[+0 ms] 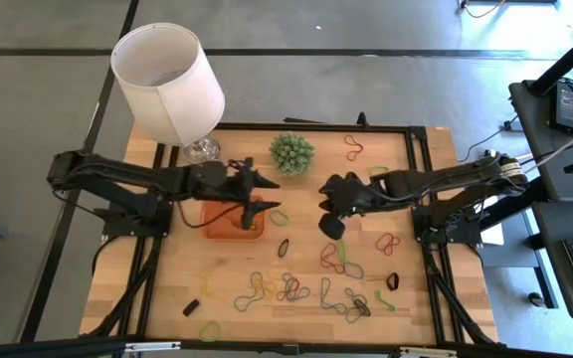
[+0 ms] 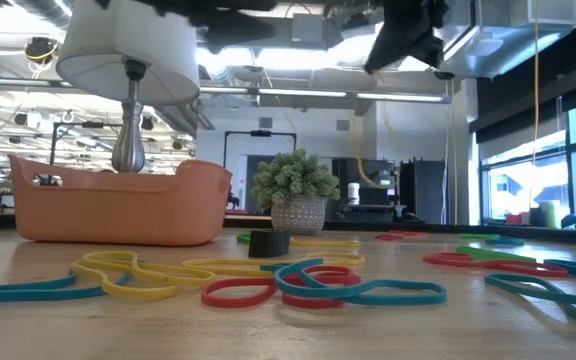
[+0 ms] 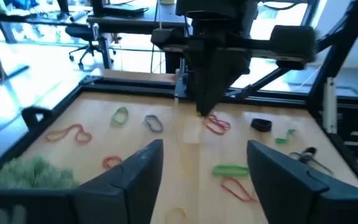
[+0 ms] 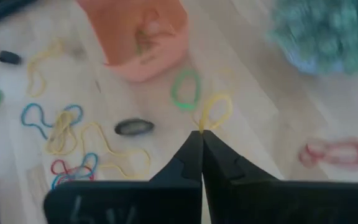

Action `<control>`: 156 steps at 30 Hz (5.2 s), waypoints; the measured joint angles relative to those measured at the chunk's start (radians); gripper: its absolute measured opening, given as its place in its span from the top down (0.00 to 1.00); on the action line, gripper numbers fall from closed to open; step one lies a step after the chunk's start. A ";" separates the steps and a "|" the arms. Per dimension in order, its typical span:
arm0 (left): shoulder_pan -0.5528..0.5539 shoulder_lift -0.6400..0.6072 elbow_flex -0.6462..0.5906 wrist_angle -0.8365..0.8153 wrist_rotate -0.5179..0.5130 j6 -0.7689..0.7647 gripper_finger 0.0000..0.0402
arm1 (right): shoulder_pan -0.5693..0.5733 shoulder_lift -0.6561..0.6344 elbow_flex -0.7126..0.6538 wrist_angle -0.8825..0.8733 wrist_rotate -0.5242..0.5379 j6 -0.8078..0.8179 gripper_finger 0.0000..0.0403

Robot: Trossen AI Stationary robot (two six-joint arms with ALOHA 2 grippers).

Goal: Pick and place rubber bands into bin
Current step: Put the yellow rubber band into the orange bin, then put the black rubber band into the orange bin

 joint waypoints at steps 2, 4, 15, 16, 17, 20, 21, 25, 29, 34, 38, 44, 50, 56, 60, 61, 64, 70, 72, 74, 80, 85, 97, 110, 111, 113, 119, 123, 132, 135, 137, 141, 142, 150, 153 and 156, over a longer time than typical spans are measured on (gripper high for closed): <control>0.000 0.060 0.053 -0.003 0.005 0.026 0.41 | 0.000 0.000 0.000 0.045 0.000 -0.043 1.00; 0.000 0.116 0.106 0.000 0.024 0.039 0.40 | 0.000 0.000 0.000 0.084 0.000 -0.077 1.00; 0.000 0.297 0.234 -0.007 0.106 0.019 0.42 | 0.000 -0.001 0.000 0.192 0.023 -0.158 1.00; 0.000 0.301 0.234 -0.012 0.106 0.012 0.44 | 0.000 -0.001 0.000 0.192 0.023 -0.158 1.00; 0.000 0.305 0.234 -0.015 0.109 0.010 0.46 | 0.000 -0.001 0.000 0.192 0.023 -0.155 1.00; 0.000 0.311 0.234 -0.023 0.111 0.010 0.55 | 0.000 -0.001 0.000 0.196 0.021 -0.153 1.00; 0.001 0.311 0.234 -0.026 0.109 0.010 0.59 | 0.000 -0.001 0.000 0.196 0.019 -0.151 1.00; 0.002 0.311 0.234 -0.035 0.104 0.041 0.78 | 0.001 -0.001 0.000 0.197 0.015 -0.149 1.00; 0.002 0.311 0.234 -0.042 0.102 0.044 0.96 | 0.002 -0.002 0.000 0.195 0.014 -0.149 1.00; 0.006 0.310 0.234 -0.058 0.128 0.045 1.00 | -0.002 -0.002 0.000 0.196 0.034 -0.149 1.00; 0.009 0.310 0.234 -0.065 0.149 0.044 1.00 | 0.000 -0.002 0.000 0.192 0.029 -0.146 0.97; 0.011 0.287 0.234 -0.130 0.134 0.044 1.00 | -0.001 -0.002 0.000 0.186 0.027 -0.124 0.80; 0.035 0.184 0.234 -0.321 0.097 0.009 1.00 | 0.003 -0.002 0.000 0.156 0.023 -0.118 0.66; 0.041 0.041 0.234 -0.537 0.090 -0.029 1.00 | 0.008 -0.002 0.000 0.122 0.022 -0.085 0.60; 0.027 -0.027 0.234 -0.742 0.054 -0.090 1.00 | 0.007 -0.002 0.000 0.092 0.023 -0.066 0.60; 0.024 -0.036 0.234 -0.790 0.042 -0.105 1.00 | 0.007 -0.002 0.000 0.092 0.023 -0.066 0.60; 0.015 -0.046 0.234 -0.924 0.008 -0.136 1.00 | 0.008 -0.002 0.000 0.091 0.023 -0.066 0.60; -0.006 -0.029 0.164 -1.027 -0.043 -0.199 1.00 | 0.007 -0.002 0.000 0.090 0.023 -0.066 0.60; -0.011 -0.027 0.121 -1.023 -0.043 -0.226 1.00 | 0.007 -0.002 0.000 0.090 0.024 -0.066 0.60; -0.015 -0.027 0.075 -1.023 -0.043 -0.260 0.99 | 0.007 -0.002 0.000 0.090 0.024 -0.066 0.60; -0.015 -0.027 -0.027 -0.980 -0.018 -0.297 0.99 | 0.007 -0.002 0.000 0.090 0.024 -0.066 0.60; -0.015 -0.026 -0.074 -0.908 -0.013 -0.306 0.88 | 0.007 -0.002 0.000 0.090 0.053 -0.066 0.60; -0.014 -0.026 -0.091 -0.867 -0.018 -0.307 0.67 | 0.008 -0.001 0.000 0.050 0.075 -0.011 0.60; -0.014 -0.026 -0.090 -0.742 -0.016 -0.262 0.72 | 0.161 0.000 0.000 -0.434 0.040 0.696 0.73; -0.014 -0.026 -0.090 -0.732 -0.013 -0.255 0.73 | 0.180 0.000 0.000 -0.454 0.035 0.765 0.73; -0.014 -0.026 -0.090 -0.708 -0.004 -0.237 0.74 | 0.222 0.000 0.000 -0.479 0.024 0.883 0.73; -0.014 -0.026 -0.090 -0.576 0.038 -0.158 0.78 | 0.329 0.047 0.000 -0.545 0.007 1.156 0.71; -0.014 -0.027 -0.064 -0.486 0.109 -0.090 0.86 | 0.384 0.104 0.000 -0.594 -0.076 1.271 0.70; -0.014 -0.045 0.018 -0.472 0.159 0.035 1.00 | 0.521 0.220 -0.015 -0.583 -0.254 1.439 0.70; -0.014 -0.059 0.020 -0.473 0.126 0.037 1.00 | 0.570 0.220 -0.083 -0.500 -0.308 1.514 0.70; -0.014 -0.067 0.021 -0.474 0.113 0.037 0.99 | 0.598 0.210 -0.146 -0.416 -0.331 1.540 0.70; -0.013 -0.079 0.021 -0.463 0.105 0.037 1.00 | 0.615 0.196 -0.274 -0.265 -0.381 1.555 0.70; -0.012 -0.080 0.021 -0.454 0.105 0.036 1.00 | 0.616 0.194 -0.302 -0.221 -0.381 1.555 0.70; -0.012 -0.080 0.021 -0.407 0.105 -0.031 1.00 | 0.616 0.184 -0.465 0.044 -0.387 1.551 0.80; -0.012 -0.090 0.021 -0.408 0.105 -0.052 1.00 | 0.616 0.177 -0.452 0.005 -0.389 1.520 0.94; -0.012 -0.115 0.021 -0.430 0.105 -0.070 1.00 | 0.616 0.163 -0.427 -0.069 -0.347 1.454 0.97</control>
